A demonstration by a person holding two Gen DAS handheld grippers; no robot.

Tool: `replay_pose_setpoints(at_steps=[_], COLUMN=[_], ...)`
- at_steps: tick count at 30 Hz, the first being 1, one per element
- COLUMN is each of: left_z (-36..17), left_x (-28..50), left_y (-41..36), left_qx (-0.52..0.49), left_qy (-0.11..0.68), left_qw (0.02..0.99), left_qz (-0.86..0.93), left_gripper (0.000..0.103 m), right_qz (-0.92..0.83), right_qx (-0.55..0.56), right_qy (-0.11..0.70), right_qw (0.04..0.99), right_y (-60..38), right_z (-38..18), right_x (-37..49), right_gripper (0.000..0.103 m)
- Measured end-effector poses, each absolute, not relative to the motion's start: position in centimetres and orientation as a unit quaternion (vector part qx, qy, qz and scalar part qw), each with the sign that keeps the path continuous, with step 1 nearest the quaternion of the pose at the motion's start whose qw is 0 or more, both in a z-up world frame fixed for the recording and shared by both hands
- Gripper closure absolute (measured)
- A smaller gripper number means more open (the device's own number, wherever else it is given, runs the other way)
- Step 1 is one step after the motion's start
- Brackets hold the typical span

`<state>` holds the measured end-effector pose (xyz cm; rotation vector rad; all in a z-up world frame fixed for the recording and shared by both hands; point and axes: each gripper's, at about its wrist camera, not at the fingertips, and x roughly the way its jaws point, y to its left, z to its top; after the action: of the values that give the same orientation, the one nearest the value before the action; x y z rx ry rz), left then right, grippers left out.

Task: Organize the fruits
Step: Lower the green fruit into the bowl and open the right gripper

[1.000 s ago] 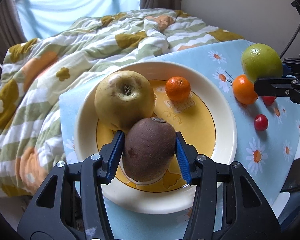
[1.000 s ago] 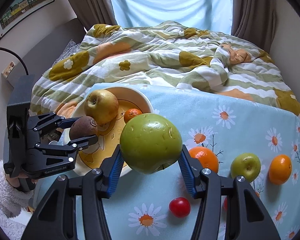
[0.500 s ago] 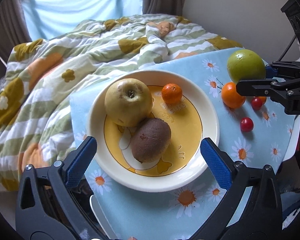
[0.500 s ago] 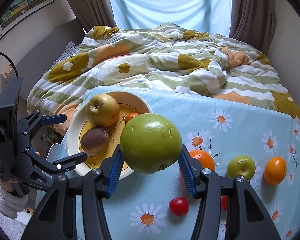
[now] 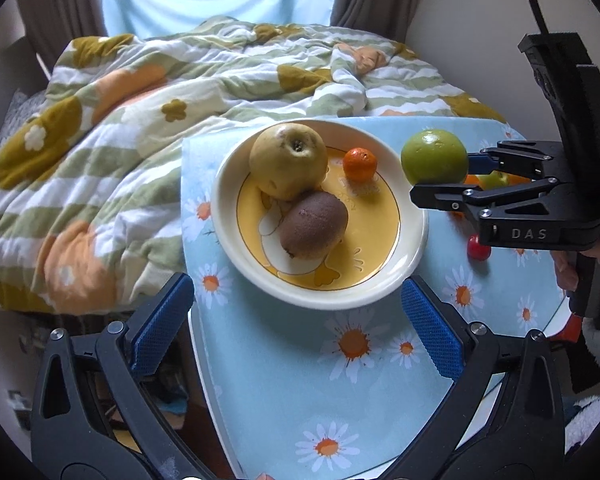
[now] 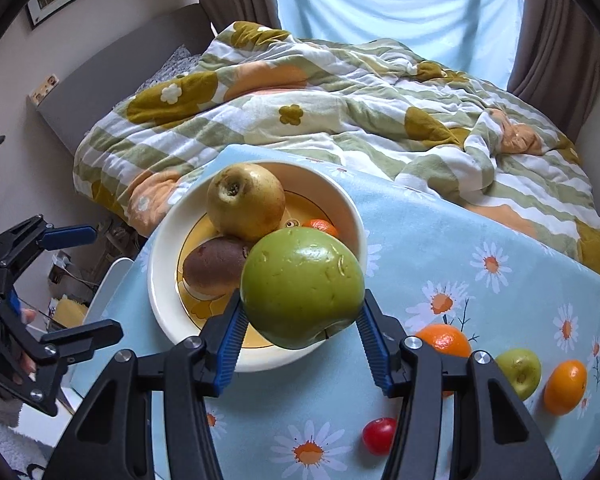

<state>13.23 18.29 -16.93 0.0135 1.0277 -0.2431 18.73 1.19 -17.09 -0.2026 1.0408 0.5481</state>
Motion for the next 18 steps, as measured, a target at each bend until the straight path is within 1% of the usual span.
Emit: replay_pose_setpoints(at_steps=[8, 13, 17, 18], left_z=[-19.0, -20.0, -20.2, -20.2], left_x=[12.3, 11.9, 11.9, 11.9], left_y=[18.6, 18.3, 18.0, 18.0], left_qx=[-0.015, -0.022, -0.02, -0.019], left_qy=[0.51, 0.519, 0.525, 0.526], left_qw=[0.856, 0.851, 0.848, 0.848], left_qz=[-0.083, -0.075, -0.065, -0.064], left_gripper=[0.0, 0.0, 0.0, 0.0], right_qz=[0.289, 0.293, 0.294, 0.294], right_qx=[-0.136, -0.165, -0.158, -0.157], right_qy=[0.485, 0.475, 0.475, 0.467], right_qw=[0.814, 0.813, 0.814, 0.819], right_y=[2.7, 3.2, 3.0, 2.9], right_z=[-19.8, -20.6, -20.8, -20.5], right_x=[19.4, 19.5, 19.6, 19.5], right_gripper=[0.053, 0.053, 0.053, 0.047])
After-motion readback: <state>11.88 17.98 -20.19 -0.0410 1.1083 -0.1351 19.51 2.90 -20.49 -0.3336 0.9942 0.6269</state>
